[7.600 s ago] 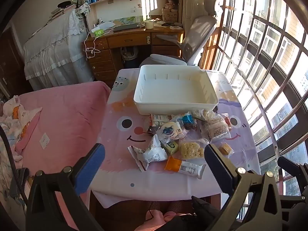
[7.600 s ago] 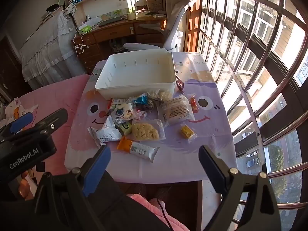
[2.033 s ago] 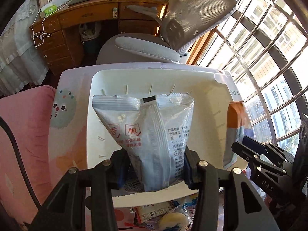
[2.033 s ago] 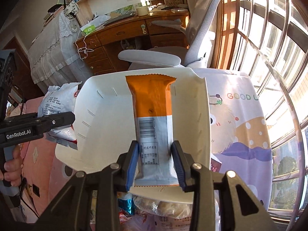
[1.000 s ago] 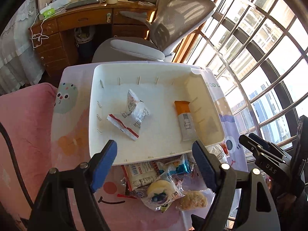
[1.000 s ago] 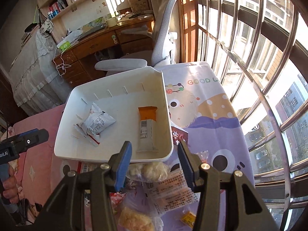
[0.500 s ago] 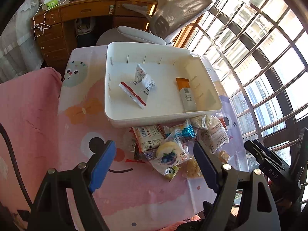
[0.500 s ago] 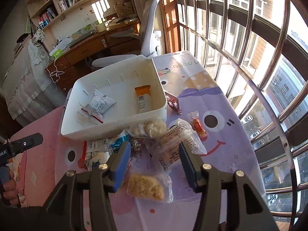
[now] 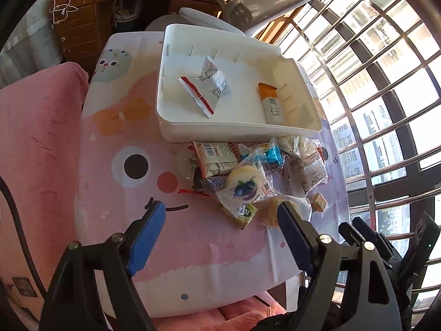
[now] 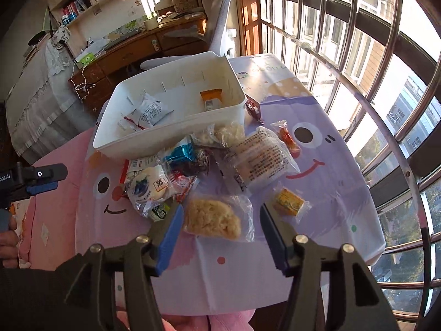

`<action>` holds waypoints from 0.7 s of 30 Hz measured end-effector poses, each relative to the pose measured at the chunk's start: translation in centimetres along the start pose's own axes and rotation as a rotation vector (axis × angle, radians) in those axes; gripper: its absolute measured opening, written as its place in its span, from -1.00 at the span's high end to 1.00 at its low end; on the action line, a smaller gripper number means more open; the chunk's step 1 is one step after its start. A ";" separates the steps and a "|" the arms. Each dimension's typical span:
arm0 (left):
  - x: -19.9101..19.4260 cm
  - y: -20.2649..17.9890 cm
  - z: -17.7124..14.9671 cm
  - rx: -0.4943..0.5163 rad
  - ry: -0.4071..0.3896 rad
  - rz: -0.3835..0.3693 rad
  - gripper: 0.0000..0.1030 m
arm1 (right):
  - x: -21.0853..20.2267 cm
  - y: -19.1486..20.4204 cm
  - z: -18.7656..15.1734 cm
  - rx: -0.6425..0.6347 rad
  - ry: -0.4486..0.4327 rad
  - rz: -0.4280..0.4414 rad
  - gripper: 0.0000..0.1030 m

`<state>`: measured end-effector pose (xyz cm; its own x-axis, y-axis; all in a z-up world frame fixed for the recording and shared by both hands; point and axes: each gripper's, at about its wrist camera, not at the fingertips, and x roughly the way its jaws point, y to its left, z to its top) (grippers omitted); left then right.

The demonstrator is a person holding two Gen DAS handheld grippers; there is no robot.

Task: Organize snacks
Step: 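Open both tools to release the snacks and pull back from the tray, then grasp the blueberry bun with the left tool while the right tool grasps the rice-crisp bag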

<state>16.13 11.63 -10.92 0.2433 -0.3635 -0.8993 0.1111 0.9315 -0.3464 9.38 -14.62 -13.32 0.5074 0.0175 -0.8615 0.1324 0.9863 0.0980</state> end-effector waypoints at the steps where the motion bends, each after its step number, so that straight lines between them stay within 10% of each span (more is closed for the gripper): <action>1: 0.2 -0.1 -0.1 -0.001 0.005 0.002 -0.59 | 0.1 0.0 -0.2 -0.006 0.005 -0.001 -0.17; 21: 7.7 -1.6 -1.3 -0.236 0.150 0.072 -0.73 | 5.0 0.4 -1.1 -0.476 0.156 0.148 -0.35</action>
<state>16.61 7.35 -17.61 0.0954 -0.3064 -0.9471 -0.1325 0.9391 -0.3172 10.96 -13.98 -18.12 0.3536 0.1504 -0.9232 -0.3515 0.9360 0.0178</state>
